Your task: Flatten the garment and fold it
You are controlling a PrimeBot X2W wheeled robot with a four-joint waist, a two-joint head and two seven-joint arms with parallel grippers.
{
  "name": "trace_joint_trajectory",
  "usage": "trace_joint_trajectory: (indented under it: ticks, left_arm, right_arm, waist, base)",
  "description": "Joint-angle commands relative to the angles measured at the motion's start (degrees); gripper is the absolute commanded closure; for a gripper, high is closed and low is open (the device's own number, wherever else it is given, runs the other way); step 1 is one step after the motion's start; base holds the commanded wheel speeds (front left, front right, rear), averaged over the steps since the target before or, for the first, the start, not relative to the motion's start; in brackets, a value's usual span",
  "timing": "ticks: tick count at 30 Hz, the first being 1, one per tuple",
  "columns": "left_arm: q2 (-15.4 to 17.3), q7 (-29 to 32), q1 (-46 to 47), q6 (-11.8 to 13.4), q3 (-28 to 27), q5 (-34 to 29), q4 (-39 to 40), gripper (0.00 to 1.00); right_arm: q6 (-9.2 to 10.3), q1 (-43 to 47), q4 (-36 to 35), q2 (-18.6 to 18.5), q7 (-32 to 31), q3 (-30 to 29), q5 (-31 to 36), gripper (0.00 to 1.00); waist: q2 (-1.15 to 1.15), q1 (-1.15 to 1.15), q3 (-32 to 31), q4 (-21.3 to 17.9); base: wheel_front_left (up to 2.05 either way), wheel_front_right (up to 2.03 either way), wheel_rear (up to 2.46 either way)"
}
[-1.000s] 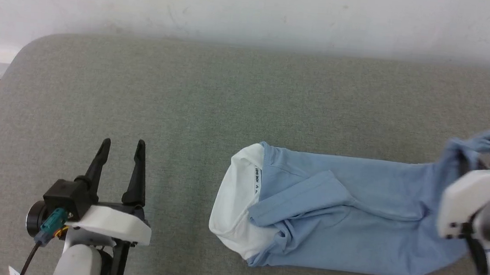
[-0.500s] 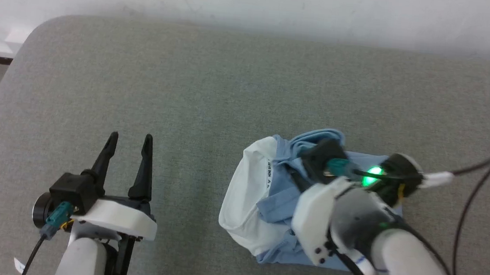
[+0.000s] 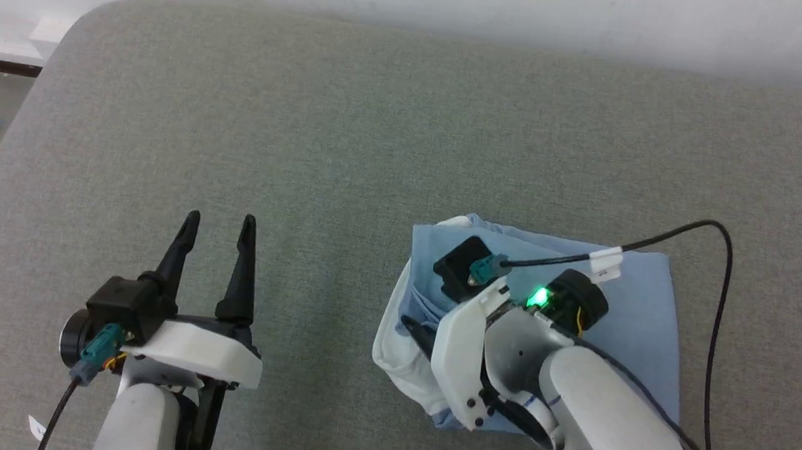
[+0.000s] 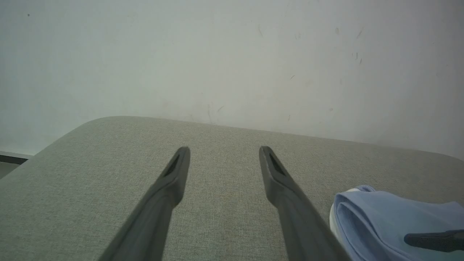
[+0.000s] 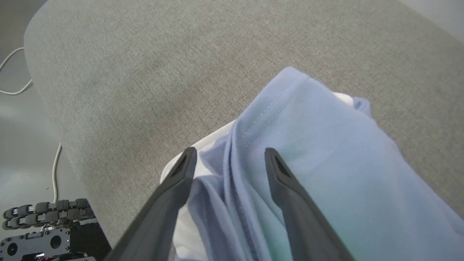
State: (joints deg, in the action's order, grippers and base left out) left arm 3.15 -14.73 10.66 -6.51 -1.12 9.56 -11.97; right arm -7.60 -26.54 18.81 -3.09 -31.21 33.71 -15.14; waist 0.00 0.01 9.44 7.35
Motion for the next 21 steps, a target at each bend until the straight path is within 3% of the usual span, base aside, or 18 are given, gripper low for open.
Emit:
trace_joint_trajectory:
  ticks: [1, 9, 15, 21]
  left_arm:
    - [-0.26, -0.27, 0.75, 0.0, 0.0, 0.15, -0.09, 0.0]
    - [-0.26, -0.27, 0.23, 0.27, -0.03, 0.1, -0.1, 0.0]
    - [-0.27, -0.27, -0.19, 0.43, -0.75, -0.33, 0.6, 0.0]
    - [-0.27, -0.27, -0.55, 0.46, -1.4, -0.38, 0.99, 0.0]
  right_arm:
    - [0.11, -1.06, 0.2, 0.15, 0.9, -0.17, -0.67, 0.0]
    - [0.11, -0.77, -7.88, 0.2, 14.57, -6.13, -8.59, 0.0]
    - [0.11, 4.04, -16.52, 0.21, 28.03, -18.52, -7.18, 0.0]
    - [0.11, 11.59, -17.9, 0.21, 30.74, -31.54, -7.03, 0.0]
  waist:
    - [0.0, -0.01, 0.01, -0.13]
    - [0.0, -0.01, -0.78, -1.44]
    - [0.0, -0.01, -1.48, -3.12]
    - [0.0, -0.01, -2.22, -4.37]
  base:
    - [0.0, 0.0, 0.0]
    - [0.0, 0.0, 0.0]
    - [0.0, 0.0, 0.0]
    - [0.0, 0.0, 0.0]
